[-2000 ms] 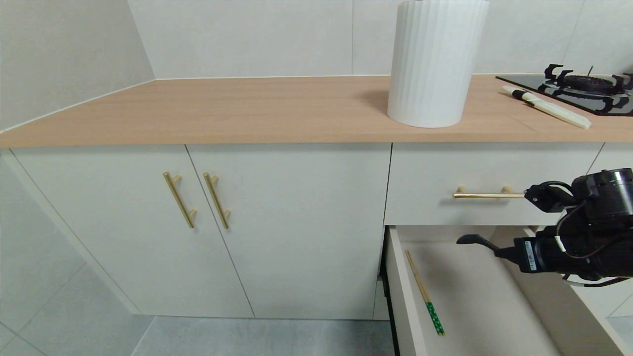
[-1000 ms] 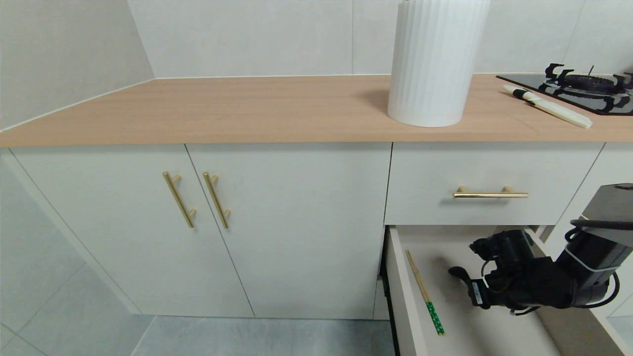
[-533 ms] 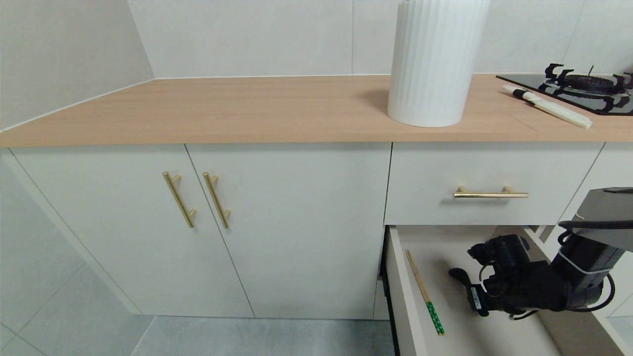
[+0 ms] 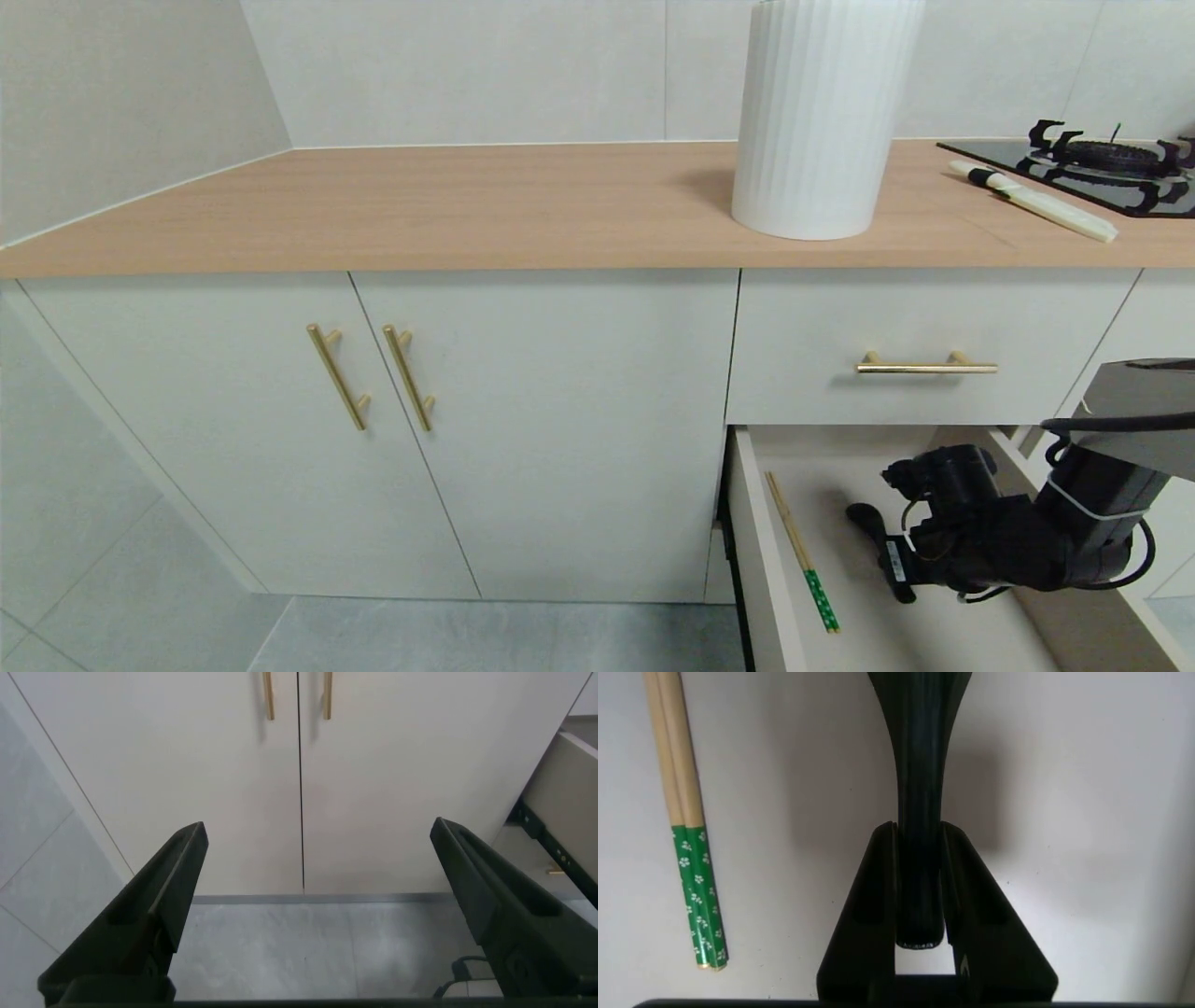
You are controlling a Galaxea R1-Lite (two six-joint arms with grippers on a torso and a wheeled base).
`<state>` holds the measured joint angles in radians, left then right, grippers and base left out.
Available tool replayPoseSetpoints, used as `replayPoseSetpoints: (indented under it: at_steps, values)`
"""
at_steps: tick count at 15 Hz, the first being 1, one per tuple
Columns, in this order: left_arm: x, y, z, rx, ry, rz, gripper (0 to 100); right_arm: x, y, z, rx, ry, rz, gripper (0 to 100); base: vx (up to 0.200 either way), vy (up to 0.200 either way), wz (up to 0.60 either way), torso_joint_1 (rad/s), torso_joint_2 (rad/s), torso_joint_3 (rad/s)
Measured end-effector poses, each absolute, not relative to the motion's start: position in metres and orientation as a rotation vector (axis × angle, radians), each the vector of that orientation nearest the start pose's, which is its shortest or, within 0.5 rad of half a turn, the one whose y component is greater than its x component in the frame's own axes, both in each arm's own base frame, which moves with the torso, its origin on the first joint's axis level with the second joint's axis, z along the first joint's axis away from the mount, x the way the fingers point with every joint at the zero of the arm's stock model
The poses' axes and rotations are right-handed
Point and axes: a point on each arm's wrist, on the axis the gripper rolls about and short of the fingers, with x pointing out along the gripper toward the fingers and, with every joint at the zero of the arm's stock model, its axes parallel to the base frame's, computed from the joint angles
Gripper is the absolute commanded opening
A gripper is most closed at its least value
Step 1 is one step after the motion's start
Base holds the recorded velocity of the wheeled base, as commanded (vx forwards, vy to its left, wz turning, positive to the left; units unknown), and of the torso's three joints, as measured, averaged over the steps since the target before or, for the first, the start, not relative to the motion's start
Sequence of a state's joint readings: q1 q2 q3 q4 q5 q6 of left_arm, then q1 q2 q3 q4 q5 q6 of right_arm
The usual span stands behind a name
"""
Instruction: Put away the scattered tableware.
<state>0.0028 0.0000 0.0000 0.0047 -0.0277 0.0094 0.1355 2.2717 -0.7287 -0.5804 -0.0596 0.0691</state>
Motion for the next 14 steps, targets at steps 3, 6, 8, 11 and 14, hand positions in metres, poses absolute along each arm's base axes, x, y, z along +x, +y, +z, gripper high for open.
replayPoseSetpoints:
  at_steps: [3,6,8,11,14]
  values:
    - [-0.023,-0.001,0.075,0.009,0.005,-0.025,100,0.330,0.044,-0.029,-0.031,0.962,0.035,100,0.000,0.000,0.00,0.000,0.00,0.000]
    - [-0.023,-0.001,0.075,0.009,0.005,-0.025,100,0.330,0.043,-0.029,-0.031,0.962,0.034,100,0.000,0.000,0.00,0.000,0.00,0.000]
    - [-0.023,-0.001,0.075,0.009,0.004,-0.025,100,0.330,0.043,-0.027,-0.031,0.958,0.034,100,0.000,0.000,0.00,0.000,0.00,0.000]
    - [-0.023,-0.001,0.075,0.011,0.005,-0.025,100,0.325,0.043,-0.010,-0.019,0.924,0.033,100,0.000,0.000,0.00,0.000,0.00,0.000]
    - [-0.023,-0.001,0.075,0.012,0.005,-0.024,100,0.313,0.045,0.023,-0.010,0.879,0.045,100,0.000,0.000,0.00,0.000,0.00,0.000]
